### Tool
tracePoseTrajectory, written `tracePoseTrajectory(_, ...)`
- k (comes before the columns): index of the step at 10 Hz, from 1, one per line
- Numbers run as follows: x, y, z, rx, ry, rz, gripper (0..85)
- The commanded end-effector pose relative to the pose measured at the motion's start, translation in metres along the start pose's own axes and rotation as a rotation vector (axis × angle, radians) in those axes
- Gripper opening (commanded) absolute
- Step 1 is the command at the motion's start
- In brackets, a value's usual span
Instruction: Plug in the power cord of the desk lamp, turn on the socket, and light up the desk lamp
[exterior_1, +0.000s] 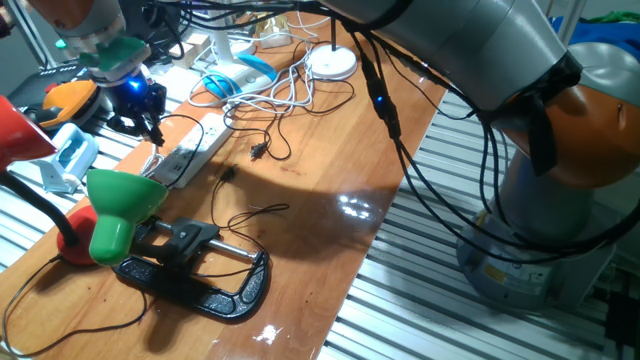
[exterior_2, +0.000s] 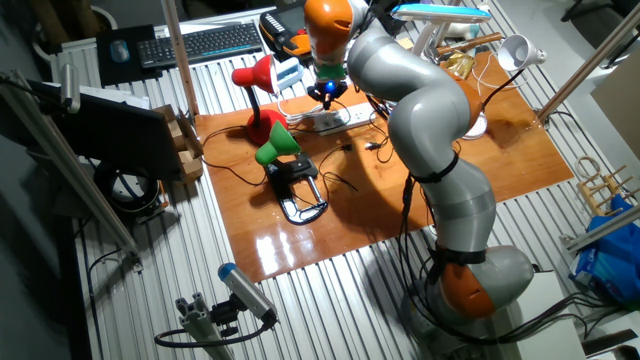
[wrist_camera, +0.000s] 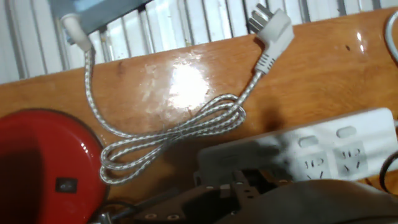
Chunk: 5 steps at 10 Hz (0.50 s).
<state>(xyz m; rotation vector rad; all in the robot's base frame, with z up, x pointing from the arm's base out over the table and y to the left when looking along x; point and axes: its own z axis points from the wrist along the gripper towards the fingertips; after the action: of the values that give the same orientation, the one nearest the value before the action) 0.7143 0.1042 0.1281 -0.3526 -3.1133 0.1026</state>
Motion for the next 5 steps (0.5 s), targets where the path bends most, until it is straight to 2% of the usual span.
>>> tracePoseTrajectory(1,0.0019,-0.0004,0.0013,0.003,0.006,0.005,0.0)
tracePoseTrajectory(2,0.0016,-0.0004,0.0011,-0.014,0.018,0.01,0.0)
tracePoseTrajectory(3,0.0014,-0.0005,0.002,-0.041,0.005,0.027,0.0)
tracePoseTrajectory(4,0.0018,-0.0013,0.0022,-0.055,-0.01,0.049,0.0)
tracePoseTrajectory(5,0.0036,-0.0034,0.0017,-0.043,0.016,0.079,0.0)
